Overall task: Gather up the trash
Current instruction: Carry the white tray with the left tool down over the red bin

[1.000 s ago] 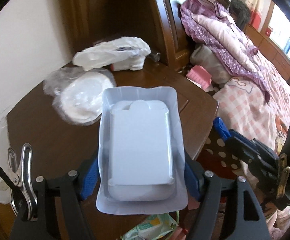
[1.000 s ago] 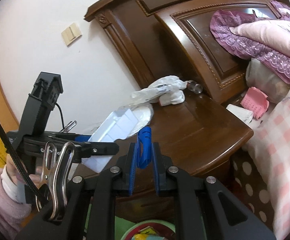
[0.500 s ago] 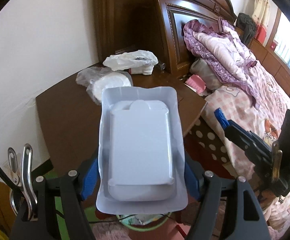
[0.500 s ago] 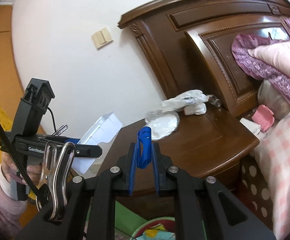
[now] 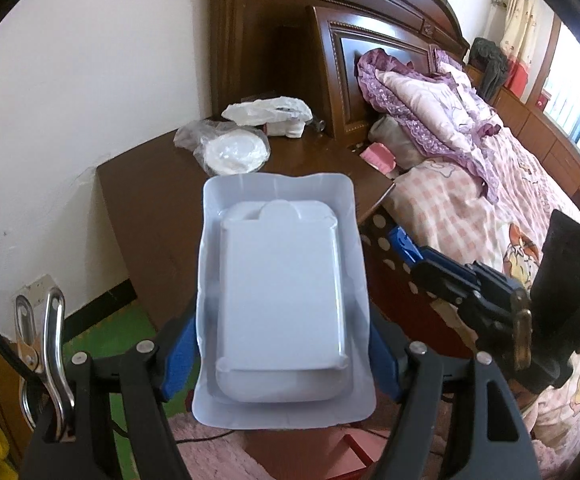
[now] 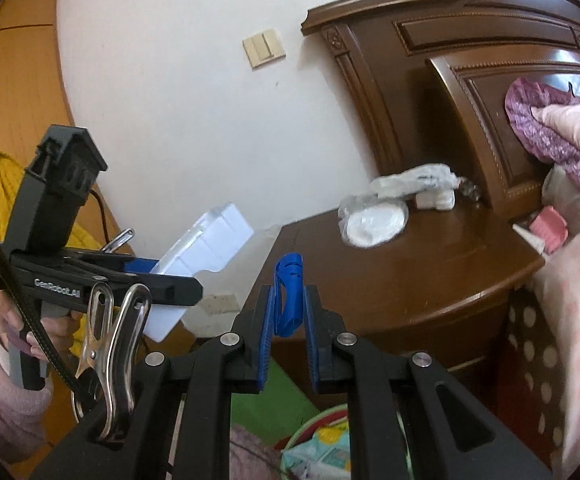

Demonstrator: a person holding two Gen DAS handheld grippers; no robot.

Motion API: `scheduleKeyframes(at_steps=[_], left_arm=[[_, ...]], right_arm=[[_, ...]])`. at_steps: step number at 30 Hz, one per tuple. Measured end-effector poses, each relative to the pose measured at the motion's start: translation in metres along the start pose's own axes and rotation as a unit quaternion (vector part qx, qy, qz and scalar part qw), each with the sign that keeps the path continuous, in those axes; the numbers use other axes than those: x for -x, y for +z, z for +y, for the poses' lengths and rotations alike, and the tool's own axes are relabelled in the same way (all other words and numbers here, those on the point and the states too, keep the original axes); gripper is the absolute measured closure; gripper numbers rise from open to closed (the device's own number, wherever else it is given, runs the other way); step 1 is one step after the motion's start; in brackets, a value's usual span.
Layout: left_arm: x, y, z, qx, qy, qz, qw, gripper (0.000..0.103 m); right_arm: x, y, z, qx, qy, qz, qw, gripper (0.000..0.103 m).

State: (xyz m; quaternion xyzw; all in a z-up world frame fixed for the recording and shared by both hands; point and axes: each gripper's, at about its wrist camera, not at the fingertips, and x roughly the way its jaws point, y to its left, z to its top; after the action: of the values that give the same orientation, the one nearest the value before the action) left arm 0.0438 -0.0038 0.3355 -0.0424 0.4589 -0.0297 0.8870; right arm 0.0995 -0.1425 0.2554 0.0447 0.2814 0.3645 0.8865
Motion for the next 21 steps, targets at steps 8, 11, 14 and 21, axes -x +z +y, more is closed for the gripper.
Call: scheduleKeyframes(at_steps=[8, 11, 14, 21], left_arm=[[-0.001, -0.049, 0.012, 0.026, -0.015, 0.008, 0.9995, 0.027], [-0.005, -0.069, 0.015, 0.036, -0.016, 0.012, 0.9991, 0.027], [-0.014, -0.086, 0.017, 0.05, -0.03, 0.02, 0.9981, 0.027], [-0.038, -0.12, 0.016, 0.07, -0.034, 0.014, 0.9969, 0.027]], right_arm=[[0.004, -0.031, 0.011, -0.012, -0.008, 0.03, 0.999, 0.087], [0.003, -0.044, 0.016, -0.019, -0.009, 0.042, 0.999, 0.087], [-0.001, -0.054, 0.021, -0.02, -0.012, 0.05, 0.998, 0.087], [-0.014, -0.082, 0.03, -0.016, -0.029, 0.076, 0.997, 0.087]])
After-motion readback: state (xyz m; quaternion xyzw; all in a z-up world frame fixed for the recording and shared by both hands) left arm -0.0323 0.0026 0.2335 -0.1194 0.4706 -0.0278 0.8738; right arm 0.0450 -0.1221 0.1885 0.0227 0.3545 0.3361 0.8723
